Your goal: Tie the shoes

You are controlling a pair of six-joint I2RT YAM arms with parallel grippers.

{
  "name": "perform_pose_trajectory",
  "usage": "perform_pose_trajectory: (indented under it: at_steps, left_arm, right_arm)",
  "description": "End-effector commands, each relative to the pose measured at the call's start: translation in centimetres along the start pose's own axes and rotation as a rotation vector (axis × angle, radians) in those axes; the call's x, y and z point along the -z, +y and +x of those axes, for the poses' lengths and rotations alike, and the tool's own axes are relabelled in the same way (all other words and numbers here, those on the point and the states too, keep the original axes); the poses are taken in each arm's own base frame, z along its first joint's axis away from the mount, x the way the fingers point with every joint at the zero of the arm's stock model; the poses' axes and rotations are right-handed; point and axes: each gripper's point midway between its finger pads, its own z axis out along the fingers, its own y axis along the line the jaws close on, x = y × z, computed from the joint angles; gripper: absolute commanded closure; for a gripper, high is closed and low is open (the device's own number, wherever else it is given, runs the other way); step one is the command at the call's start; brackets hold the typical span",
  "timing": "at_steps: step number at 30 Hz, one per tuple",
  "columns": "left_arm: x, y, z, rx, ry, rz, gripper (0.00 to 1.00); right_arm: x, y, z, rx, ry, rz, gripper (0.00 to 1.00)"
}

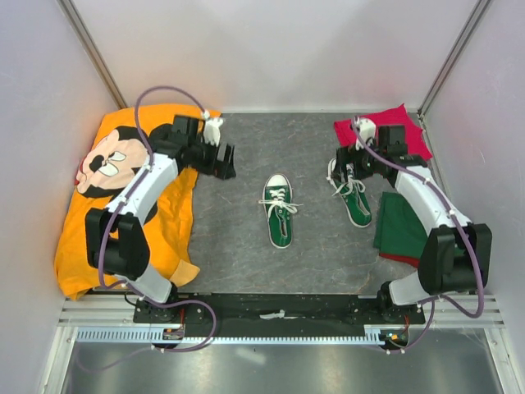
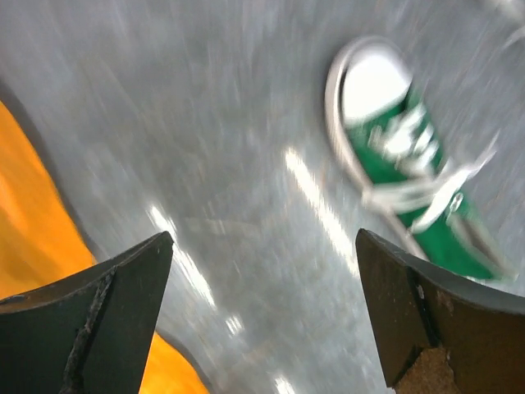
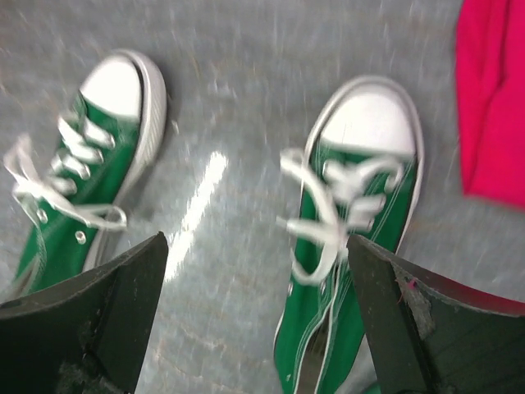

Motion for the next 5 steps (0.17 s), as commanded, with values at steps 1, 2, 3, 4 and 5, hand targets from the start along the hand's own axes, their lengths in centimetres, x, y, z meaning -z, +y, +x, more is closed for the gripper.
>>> perform_pose_trajectory:
  at_steps: [1, 2, 3, 4, 5]
  left_arm:
    - [1.1, 0.1, 5.1, 0.112, 0.062, -0.083, 0.01]
    - [1.3, 0.2, 5.5, 0.112, 0.063, -0.092, 0.01]
    - [1.4, 0.5, 5.8, 0.111, 0.065, -0.112, 0.01]
    - [1.7, 0.4, 6.1, 0.11, 0.063, -0.116, 0.01]
    - [1.9, 0.5, 6.3, 0.11, 0.063, -0.124, 0.01]
  right_arm:
    - [1.4, 0.1, 4.3, -0.015, 0.067, 0.058, 0.02]
    - [2.0, 0.4, 4.3, -0.008, 0.055, 0.059, 0.02]
    - [2.1, 0.6, 5.1, -0.008, 0.064, 0.052, 0.02]
    - [2.3, 0.7, 5.2, -0.01, 0.062, 0.052, 0.02]
    - [2.5, 0.9, 5.1, -0.006, 0.052, 0.049, 0.02]
